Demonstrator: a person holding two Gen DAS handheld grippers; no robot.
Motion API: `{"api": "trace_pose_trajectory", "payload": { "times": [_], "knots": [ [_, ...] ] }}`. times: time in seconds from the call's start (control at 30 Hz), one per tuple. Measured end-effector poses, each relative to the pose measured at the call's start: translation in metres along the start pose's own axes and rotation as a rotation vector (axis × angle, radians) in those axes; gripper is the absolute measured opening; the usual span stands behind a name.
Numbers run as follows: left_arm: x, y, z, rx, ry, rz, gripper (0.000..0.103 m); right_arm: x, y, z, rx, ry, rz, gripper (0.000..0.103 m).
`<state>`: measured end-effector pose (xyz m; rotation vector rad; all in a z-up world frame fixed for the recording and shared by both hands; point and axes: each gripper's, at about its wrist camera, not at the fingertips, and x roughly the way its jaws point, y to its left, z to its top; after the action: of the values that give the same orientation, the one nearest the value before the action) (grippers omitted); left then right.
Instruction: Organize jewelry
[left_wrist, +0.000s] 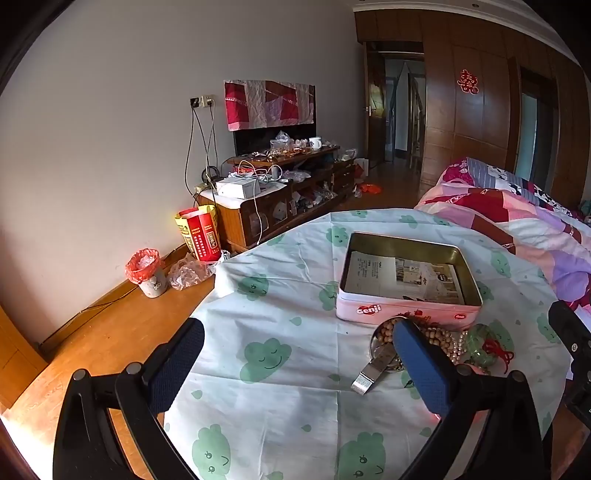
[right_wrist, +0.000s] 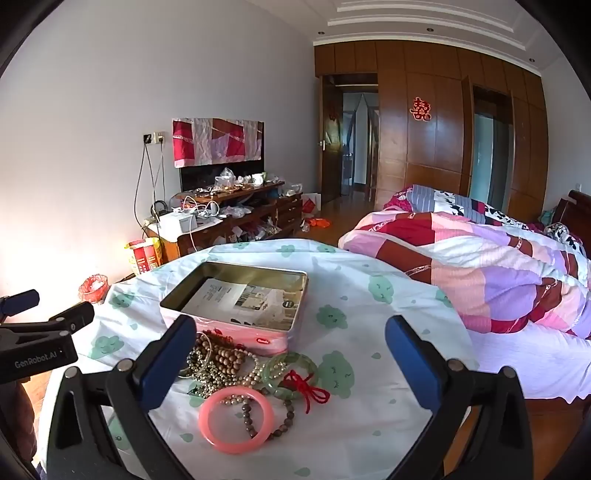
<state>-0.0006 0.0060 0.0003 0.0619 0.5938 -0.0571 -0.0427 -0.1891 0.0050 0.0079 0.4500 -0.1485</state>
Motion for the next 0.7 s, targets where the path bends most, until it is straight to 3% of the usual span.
{"api": "trace_pose_trajectory", "payload": {
  "times": [0.7],
  "knots": [
    [0.0029, -0.0027, -0.0001, 0.038, -0.013, 0.03, 0.102, 0.0029, 0.0003, -0.0014, 0.012, 0.003, 0.003, 0.103]
  ]
}}
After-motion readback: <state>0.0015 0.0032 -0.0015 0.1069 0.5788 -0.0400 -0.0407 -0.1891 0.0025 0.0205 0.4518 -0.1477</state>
